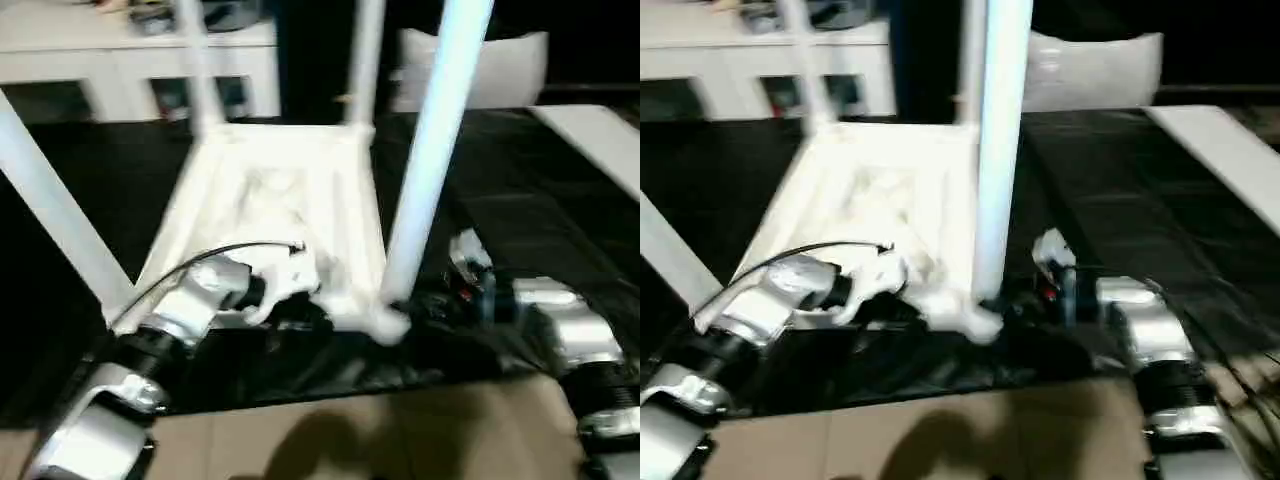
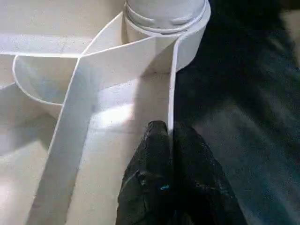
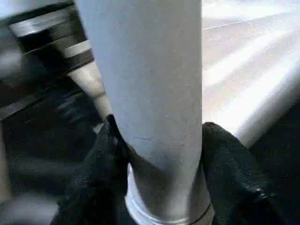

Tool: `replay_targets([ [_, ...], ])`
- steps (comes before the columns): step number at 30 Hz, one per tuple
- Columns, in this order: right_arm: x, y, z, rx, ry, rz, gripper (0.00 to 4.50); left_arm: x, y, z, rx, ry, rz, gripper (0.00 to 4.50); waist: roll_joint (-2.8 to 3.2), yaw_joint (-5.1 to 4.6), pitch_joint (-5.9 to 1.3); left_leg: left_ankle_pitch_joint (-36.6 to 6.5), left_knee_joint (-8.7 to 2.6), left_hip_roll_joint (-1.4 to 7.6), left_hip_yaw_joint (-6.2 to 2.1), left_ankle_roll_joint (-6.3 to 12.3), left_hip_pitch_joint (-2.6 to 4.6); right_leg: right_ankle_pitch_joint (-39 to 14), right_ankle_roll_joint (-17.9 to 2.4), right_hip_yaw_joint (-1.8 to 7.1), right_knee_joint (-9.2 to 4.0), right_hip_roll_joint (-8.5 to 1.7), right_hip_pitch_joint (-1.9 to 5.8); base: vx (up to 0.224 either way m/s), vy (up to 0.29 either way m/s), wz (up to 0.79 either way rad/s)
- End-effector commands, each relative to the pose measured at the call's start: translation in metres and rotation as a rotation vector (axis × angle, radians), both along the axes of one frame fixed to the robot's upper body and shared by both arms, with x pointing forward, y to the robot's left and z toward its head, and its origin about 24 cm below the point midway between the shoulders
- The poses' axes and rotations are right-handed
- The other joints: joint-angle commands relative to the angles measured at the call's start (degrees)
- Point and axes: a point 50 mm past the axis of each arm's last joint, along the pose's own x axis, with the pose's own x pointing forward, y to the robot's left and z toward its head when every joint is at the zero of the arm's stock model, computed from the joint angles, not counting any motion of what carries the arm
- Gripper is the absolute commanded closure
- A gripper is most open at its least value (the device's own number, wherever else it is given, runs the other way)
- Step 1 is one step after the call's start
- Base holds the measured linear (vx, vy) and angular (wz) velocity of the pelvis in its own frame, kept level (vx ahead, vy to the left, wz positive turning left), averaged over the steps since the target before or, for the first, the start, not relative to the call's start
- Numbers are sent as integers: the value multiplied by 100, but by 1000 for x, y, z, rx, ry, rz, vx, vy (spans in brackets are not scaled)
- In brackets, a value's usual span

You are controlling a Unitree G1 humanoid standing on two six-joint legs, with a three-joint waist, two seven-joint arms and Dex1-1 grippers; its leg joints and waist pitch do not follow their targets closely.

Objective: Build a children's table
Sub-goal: Rotate leg to tighten

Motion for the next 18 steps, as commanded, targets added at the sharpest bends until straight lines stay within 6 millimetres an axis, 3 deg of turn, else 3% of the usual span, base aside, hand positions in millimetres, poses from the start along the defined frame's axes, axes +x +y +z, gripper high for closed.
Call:
replay_targets([
  [1,-1,24,-33,-74,152,-120,256,9,-33,25,-128,-76,34,450,-51,97,-203,-3151,-813,447,-91,413,-160,-2388,1,812,-19,-448,489,-7,-94,-16],
  [2,5,32,-35,-84,166,-200,256,12,-36,24,-126,-75,73,450,-400,-54,-5,-1662,848,-792,452,345,403,-6211,1649,-146,-1674,150,-715,-17,-143,-2],
  [3,8,36,-35,-79,173,-240,256,13,-39,24,-126,-77,89,450,-342,-177,-246,-1485,786,-881,492,544,281,-6165,1678,-29,-1418,175,-465,45,-64,-31],
  [4,16,47,-32,-63,199,-364,256,16,-46,25,-128,-81,142,450,15,-154,-444,-1052,154,-392,137,894,-407,-4185,1965,81,-1073,-337,563,45,-64,-31],
  [5,21,49,-24,-45,193,-409,256,19,-49,25,-124,-93,173,450,101,-195,-505,-710,87,-130,-39,911,-551,-3237,1924,-36,-927,-324,708,51,0,-49],
  [6,25,49,-16,-33,177,-434,256,21,-51,25,-118,-104,197,450,265,-95,-595,-397,-116,425,-397,1028,-662,-2075,1397,252,-209,-534,932,-15,-78,-10],
  [7,26,49,-11,-38,154,-438,256,21,-53,26,-112,-113,203,450,329,82,-505,-668,-449,1020,-576,1086,-212,-370,116,817,364,-742,414,-15,-78,-10],
  [8,26,48,-7,-26,145,-436,256,21,-53,26,-110,-120,197,450,47,39,-270,-1656,-268,276,-96,578,-87,-1551,-268,863,-294,-585,220,6,-95,14],
  [9,26,48,-5,-13,138,-440,201,21,-53,26,-107,-121,195,450,-255,31,-154,-1524,305,-441,226,380,51,-3922,823,397,-976,-246,-118,-46,-129,1],
  [10,27,48,-3,-4,134,-443,187,21,-53,26,-105,-122,194,450,-378,-119,-381,-1504,629,-897,432,881,-106,-5286,2368,33,-1237,302,62,-46,-129,1],
  [11,26,48,0,9,119,-429,182,20,-52,26,-98,-129,176,450,-175,-146,-365,-1602,537,-729,361,1124,-33,-4743,2971,-351,-1553,527,4,-48,-183,-22],
  [12,25,47,2,14,96,-408,182,18,-49,25,-83,-134,158,450,368,300,-690,-1594,-30,791,-411,1399,-534,-1086,2076,145,776,-274,858,266,116,-29],
  [13,24,47,3,6,76,-399,152,17,-47,24,-70,-144,139,450,453,553,-475,-680,-420,978,-309,1230,-362,9,249,933,753,-585,122,266,116,-29],
  [14,23,46,4,-3,53,-387,143,16,-44,23,-58,-151,120,450,229,312,-421,-1159,-220,700,-124,1180,-50,-420,133,1177,799,-610,14,313,177,-13],
  [15,23,46,4,-3,53,-387,143,16,-44,23,-58,-151,120,450,54,248,-409,-1569,-121,358,-72,794,-1,-1096,258,1444,643,-599,119,12,-110,5],
  [16,21,44,4,-9,44,-380,139,16,-42,22,-48,-150,118,450,-287,611,-355,-541,580,-473,111,428,-283,-5262,1889,1579,-373,-396,-9,12,-110,5],
  [17,18,41,5,-17,34,-374,126,15,-38,20,-34,-158,103,450,-386,563,-352,-284,504,-504,33,528,-486,-5274,1835,1645,-311,-404,164,-40,-89,1],
  [18,16,39,6,-22,26,-370,113,15,-36,20,-28,-157,97,450,-294,672,-402,312,239,-543,-122,460,-590,-3887,1559,1625,-167,-334,363,0,0,0],
])
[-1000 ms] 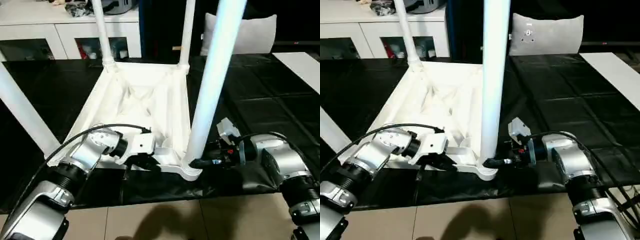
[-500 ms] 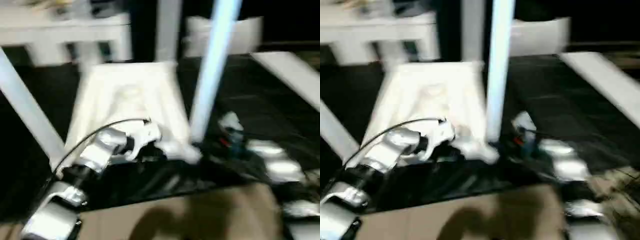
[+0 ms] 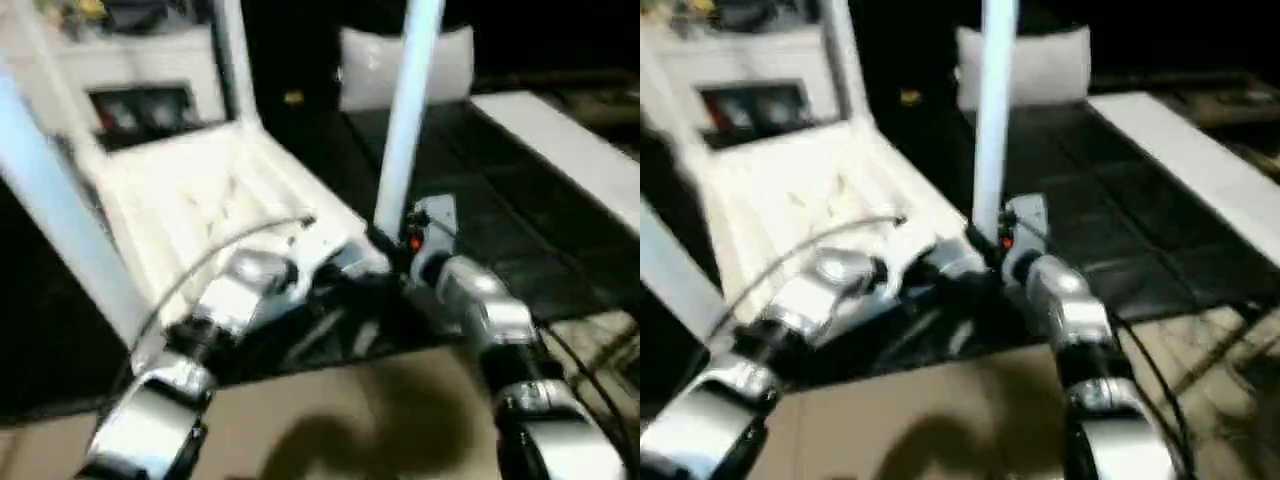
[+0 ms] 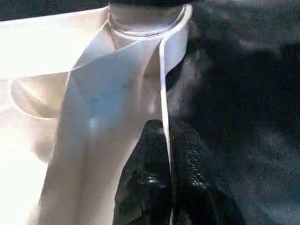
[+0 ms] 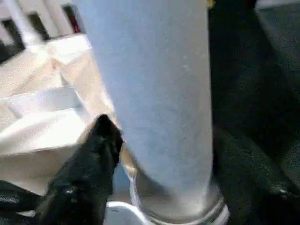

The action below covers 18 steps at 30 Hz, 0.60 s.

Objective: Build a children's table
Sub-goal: Rotate leg to tighten

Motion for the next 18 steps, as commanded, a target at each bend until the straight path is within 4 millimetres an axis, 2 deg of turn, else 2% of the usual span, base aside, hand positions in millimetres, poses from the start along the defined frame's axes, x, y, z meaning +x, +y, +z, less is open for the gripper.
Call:
replay_targets([
  [1,-7,12,2,-19,4,86,102,1,-1,12,4,-70,-74,450,-202,36,-364,1074,-433,-177,-55,298,-330,-1619,1135,583,-1022,-377,614,0,0,0],
  [2,-9,8,5,-26,-11,94,93,1,2,12,13,-73,-85,450,-109,31,-406,1232,-504,-170,-72,305,-281,-955,920,477,-987,-340,618,0,0,0],
  [3,-9,7,7,-28,-18,98,93,1,4,12,17,-73,-88,450,-65,5,-443,1324,-532,-123,-44,283,-198,-492,650,408,-978,-320,569,0,0,0],
  [4,-11,4,9,-31,-31,105,69,1,6,13,24,-74,-92,450,-4,-77,-505,1553,-623,-29,-46,280,-220,521,-189,287,-933,-327,658,0,0,0],
  [5,-13,-1,13,-28,-43,114,69,3,11,13,39,-82,-90,450,-8,-108,-494,1552,-640,-9,-42,288,-236,660,-373,259,-955,-320,655,-36,62,2],
  [6,-13,-2,14,-28,-45,114,61,3,12,13,42,-85,-90,450,14,-129,-468,1250,-687,21,-31,265,-223,512,-619,228,-1039,-340,646,-40,61,0],
  [7,-15,-11,20,-34,-69,121,55,6,19,15,69,-130,-86,450,12,-170,-423,778,-755,40,-32,250,-233,29,-702,209,-1161,-363,674,-40,61,0],
  [8,-17,-16,23,-36,-87,119,48,8,22,17,74,-153,-75,450,-6,-195,-425,594,-773,52,-22,226,-207,-206,-723,207,-1202,-379,679,-47,60,1],
  [9,-19,-19,26,-15,-83,123,26,10,24,20,72,-170,-65,450,5,-202,-429,476,-787,60,-22,236,-192,-375,-732,201,-1232,-396,681,-52,53,2],
  [10,-19,-19,26,-15,-83,123,13,10,24,20,72,-170,-65,450,-20,-248,-425,389,-821,70,-8,262,-214,-502,-739,198,-1274,-416,708,-52,53,2],
  [11,-21,-22,29,-16,-95,129,9,11,25,24,60,-193,-85,407,-17,-264,-402,297,-834,67,3,268,-210,-660,-736,194,-1317,-416,683,-51,42,2],
  [12,-25,-27,31,-21,-92,145,4,11,28,27,48,-209,-106,397,-40,-285,-372,93,-855,42,33,298,-202,-1101,-636,181,-1408,-419,695,0,0,0],
  [13,-27,-30,32,-28,-89,157,1,10,29,29,41,-220,-123,397,-41,-288,-377,-39,-873,47,46,315,-169,-1447,-530,182,-1467,-442,690,0,0,0],
  [15,-31,-35,33,-35,-93,170,0,9,32,30,52,-231,-155,383,-34,-318,-382,-44,-893,43,54,335,-167,-1537,-502,168,-1489,-450,688,0,0,0],
  [16,-35,-41,35,-29,-101,180,0,7,36,30,68,-232,-178,370,-71,-328,-370,8,-911,40,69,393,-195,-1515,-463,138,-1520,-463,705,0,0,0],
  [18,-42,-51,40,-16,-127,168,0,3,42,31,66,-240,-205,360,-91,-334,-343,-141,-914,38,94,426,-168,-1830,-373,123,-1554,-474,667,0,0,0],
])
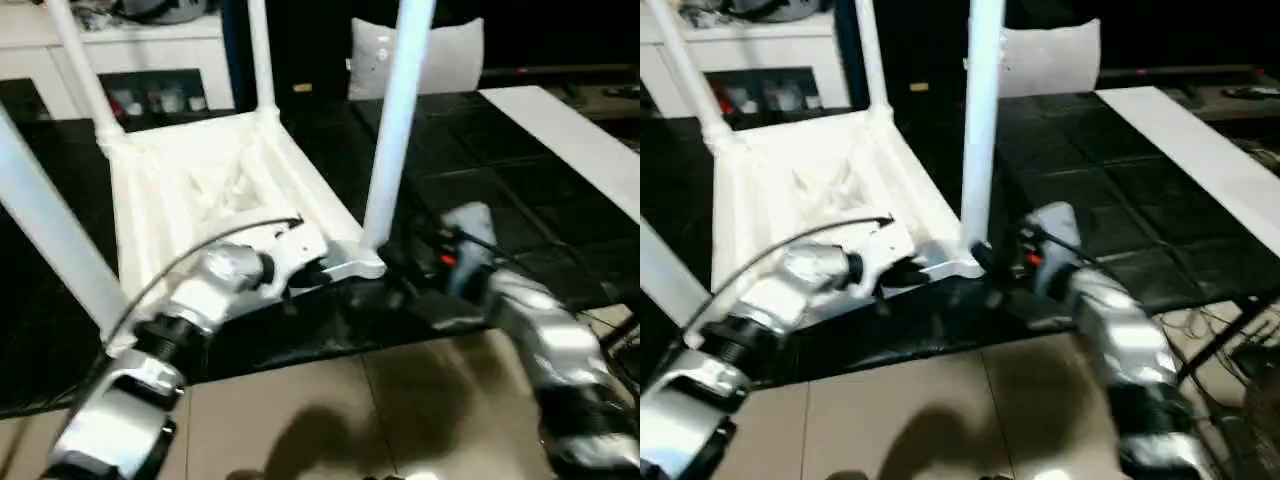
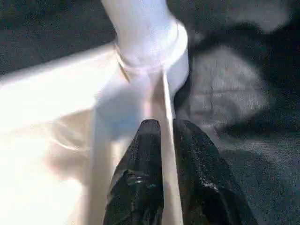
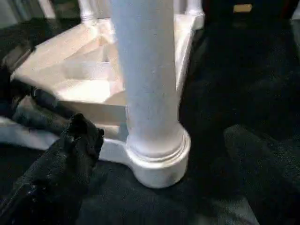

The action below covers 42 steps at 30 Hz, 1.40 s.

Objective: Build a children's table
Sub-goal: Rotate leg to tighten, then rotate table base

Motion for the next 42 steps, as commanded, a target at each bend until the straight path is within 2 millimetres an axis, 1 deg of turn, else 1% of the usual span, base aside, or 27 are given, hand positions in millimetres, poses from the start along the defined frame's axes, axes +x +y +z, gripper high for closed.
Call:
replay_targets([
  [1,-3,-9,13,22,-48,-12,0,-2,4,3,-13,-13,-26,355,-59,14,-376,-596,-462,104,93,322,-20,-2682,-368,204,-550,-438,450,0,0,0],
  [4,-9,-15,15,5,-82,-57,0,-7,5,8,-103,-13,-29,326,-69,12,-361,-729,-485,102,113,302,39,-3239,-199,132,-647,-482,428,0,0,0],
  [7,-20,-10,16,20,-40,-112,0,-11,5,25,-355,-60,113,308,-39,10,-407,-475,-506,174,87,290,-10,-2372,-501,139,-502,-465,457,0,0,0],
  [10,-24,-1,20,32,-56,-137,0,-11,9,29,-461,-82,272,273,-47,-20,-394,-539,-494,156,98,303,-51,-2276,-578,117,-499,-461,480,0,0,0],
  [13,-33,10,21,39,-54,-142,0,-21,14,26,-539,-64,431,251,-139,-23,-358,-592,-496,122,131,334,-49,-2886,-264,88,-603,-456,460,0,0,0],
  [15,-41,21,18,24,-42,-176,0,-41,17,24,-611,-66,538,238,-168,-58,-374,-512,-511,174,118,273,-95,-2783,-279,103,-528,-490,506,0,0,0],
  [16,-41,21,18,24,-42,-176,0,-41,17,24,-611,-66,538,229,-115,-92,-365,-625,-511,134,151,315,-45,-2981,-143,85,-632,-423,396,0,0,0],
  [17,-42,27,17,11,-33,-189,0,-53,18,24,-605,-99,578,223,-119,-117,-364,-731,-509,128,163,332,-13,-3062,-106,86,-651,-399,367,0,0,0],
  [18,-42,30,16,3,-34,-184,0,-57,18,24,-597,-120,598,216,-73,-104,-369,-705,-675,167,-191,591,-339,-2640,-289,-231,-468,-553,668,-9,-25,32],
  [19,-43,33,16,-15,-39,-173,0,-61,19,20,-568,-126,643,204,-31,-217,-357,-937,-652,274,-387,705,-291,-2195,-389,-370,-487,-500,614,-9,-25,32],
  [20,-43,33,16,-15,-39,-173,0,-61,19,20,-568,-126,643,195,51,-226,-356,-1212,-680,387,-508,726,-229,-2003,-537,-424,-467,-478,605,5,-54,67],
  [21,-43,37,15,-29,-45,-160,0,-64,19,16,-504,-133,680,189,152,-311,-294,-1853,-875,639,-810,882,-174,-1597,-757,-434,-220,-353,580,9,-75,68],
  [22,-45,41,15,-45,-59,-140,0,-68,21,11,-504,-107,761,184,184,-395,-245,-2439,-939,791,-835,889,-87,-1461,-794,-280,-56,-351,536,9,-75,68],
  [23,-45,41,15,-45,-59,-140,0,-68,21,11,-504,-107,761,174,40,-403,-207,-2472,-840,676,-760,907,-125,-1444,-821,-144,-165,-500,570,23,-93,55],
  [24,-46,41,15,-31,-50,-142,0,-70,22,13,-510,-111,775,153,-73,-294,-177,-2267,-446,211,-195,497,64,-2552,-782,16,-685,-671,418,58,-99,39],
  [25,-46,42,15,-18,-43,-147,0,-72,23,14,-517,-110,786,153,-212,-119,-142,-1230,-164,-46,50,384,121,-4729,-67,59,-979,-982,428,58,-99,39],
  [26,-47,42,15,-13,-45,-151,0,-73,25,15,-513,-115,792,147,-246,-23,-164,-714,-82,-30,76,450,6,-5351,314,172,-1007,-1115,527,32,-71,5],
  [27,-47,42,15,-15,-47,-150,0,-74,26,15,-506,-116,792,142,-295,170,-241,-239,64,-17,59,620,-126,-5760,689,482,-981,-1314,580,0,0,0],
  [28,-47,41,15,-22,-57,-147,0,-76,28,13,-485,-119,789,135,-304,228,-256,-160,76,23,26,661,-173,-5679,655,574,-945,-1372,604,0,0,0],
  [29,-47,40,14,-32,-68,-147,0,-80,29,13,-496,-125,776,115,-242,269,-244,-103,-77,105,-79,716,-214,-5062,297,531,-830,-1357,661,0,0,0],
  [30,-46,39,14,-35,-71,-151,0,-83,28,15,-525,-126,760,115,-130,231,-255,12,-374,188,-70,803,-120,-3986,-283,303,-742,-1061,630,-19,75,-5],
  [31,-45,38,15,-30,-73,-159,0,-86,27,18,-558,-113,739,100,-27,98,-248,-446,-567,241,-31,813,4,-3161,-568,27,-571,-578,454,-19,75,-5],
  [32,-43,38,16,-24,-78,-157,0,-87,27,18,-548,-104,715,92,-9,30,-266,-845,-572,290,-25,723,92,-2873,-625,-7,-516,-491,392,-15,89,7],
  [33,-42,39,17,-20,-83,-155,0,-88,27,19,-536,-98,702,83,58,-22,-290,-1446,-622,367,-59,435,191,-2266,-675,19,-483,-427,377,-20,80,15],
  [34,-40,39,17,-16,-85,-150,0,-89,29,18,-511,-96,701,76,64,-74,-253,-2000,-689,368,-68,164,167,-1931,-608,56,-492,-393,407,-20,80,15],
  [36,-38,40,18,-25,-96,-143,0,-91,31,19,-508,-83,694,66,27,-156,-202,-2674,-730,279,-48,23,173,-2370,-451,61,-549,-457,444,-33,68,7],
  [42,-32,42,20,-41,-114,-143,0,-101,30,19,-504,-22,575,24,2,-310,-174,-2695,-756,201,-68,89,108,-3403,65,-5,-771,-569,532,-5,10,0],
])
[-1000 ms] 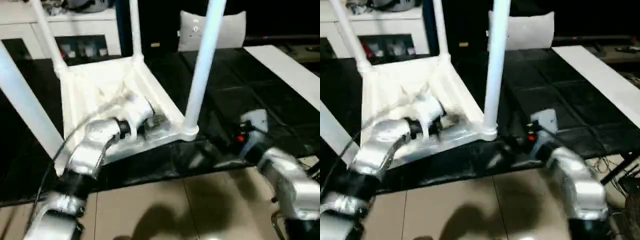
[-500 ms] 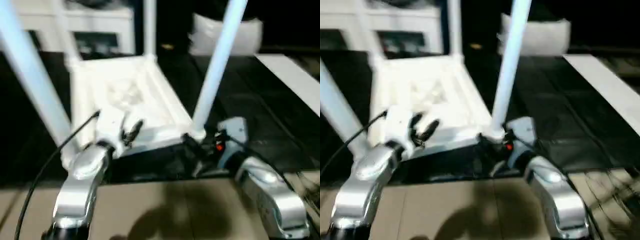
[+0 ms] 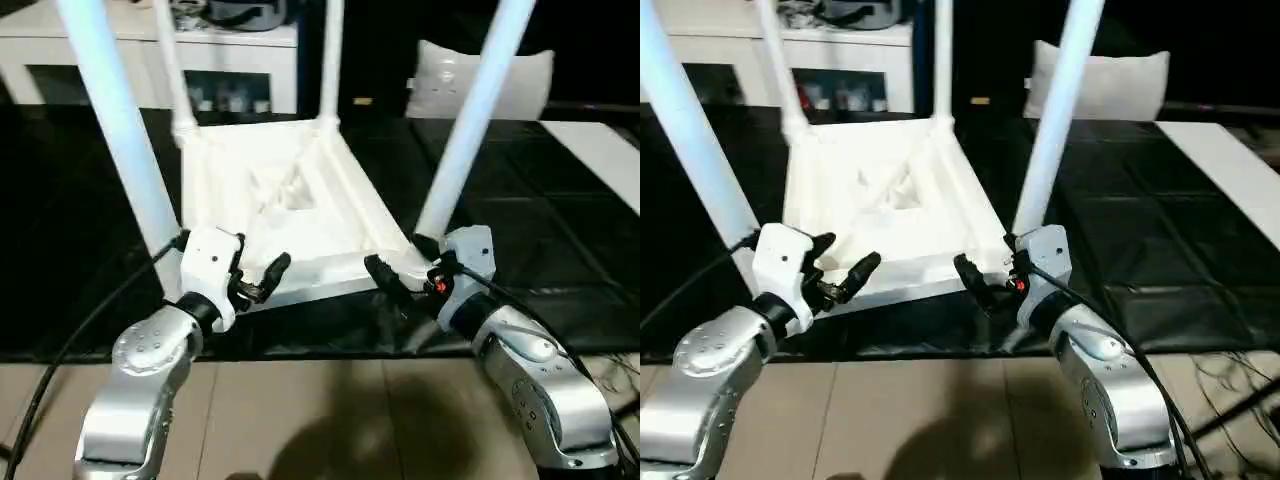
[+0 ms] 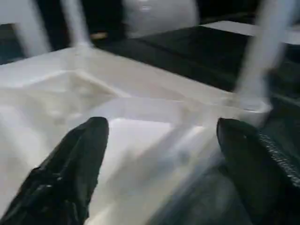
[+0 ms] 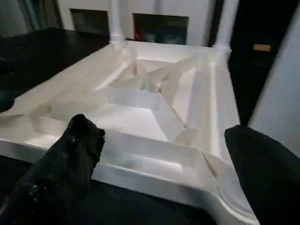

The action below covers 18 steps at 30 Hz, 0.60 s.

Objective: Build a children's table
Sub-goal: Rotate table base

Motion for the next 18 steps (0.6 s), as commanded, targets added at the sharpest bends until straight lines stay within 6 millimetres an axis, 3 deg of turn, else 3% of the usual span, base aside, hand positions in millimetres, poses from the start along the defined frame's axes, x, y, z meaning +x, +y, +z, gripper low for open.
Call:
replay_targets([
  [1,9,-1,5,-12,-29,-10,0,-5,0,3,-12,14,-71,7,16,-67,-191,-2779,-627,214,-149,-77,28,-3531,93,183,-610,-430,136,0,0,0],
  [3,12,0,6,-15,-31,-3,0,-9,6,1,-2,37,-109,7,13,-137,-178,-2764,-615,192,-163,-57,-8,-3784,187,136,-646,-429,154,0,0,0],
  [5,17,2,5,-21,-20,21,0,-13,16,-7,-9,83,-147,7,-23,-192,-173,-2723,-565,166,-148,-39,35,-3998,269,94,-728,-426,109,0,0,0],
  [6,18,3,4,-24,-19,25,0,-14,17,-8,-12,93,-156,7,-2,-218,-170,-2648,-552,144,-144,-8,48,-4027,234,91,-732,-435,97,0,0,0],
  [7,26,6,5,-34,-21,42,0,-22,21,-10,-15,143,-223,7,13,-238,-176,-2618,-579,161,-166,-3,-3,-3960,226,69,-705,-434,150,0,0,0],
  [10,38,8,6,-14,-17,61,0,-31,26,-10,-31,189,-266,7,34,-293,-187,-2831,-628,229,-225,-38,-18,-3547,16,51,-623,-427,172,0,0,0],
  [12,42,10,8,-9,-13,84,0,-32,28,-10,-42,200,-262,7,36,-246,-196,-2632,-590,206,-171,-37,63,-3349,-157,119,-617,-450,99,0,0,0],
  [13,44,11,9,-6,-12,94,0,-32,30,-10,-44,202,-258,7,32,-245,-191,-2511,-612,211,-165,-4,30,-3192,-270,127,-584,-427,130,0,0,0],
  [14,46,11,10,-4,-13,106,0,-31,34,-11,-42,202,-251,7,-43,-250,-195,-2432,-619,216,-161,23,-8,-3153,-279,127,-563,-427,159,0,0,0],
  [15,48,12,11,-5,-16,110,0,-30,36,-11,-38,201,-247,7,3,-224,-203,-2287,-640,232,-174,28,-47,-3084,-292,140,-517,-433,194,0,0,0],
  [18,57,8,11,-15,-27,59,0,-25,47,-14,-26,200,-228,7,-45,-215,-214,-2009,-620,218,-138,25,-33,-3017,-360,177,-493,-444,171,0,0,0],
])
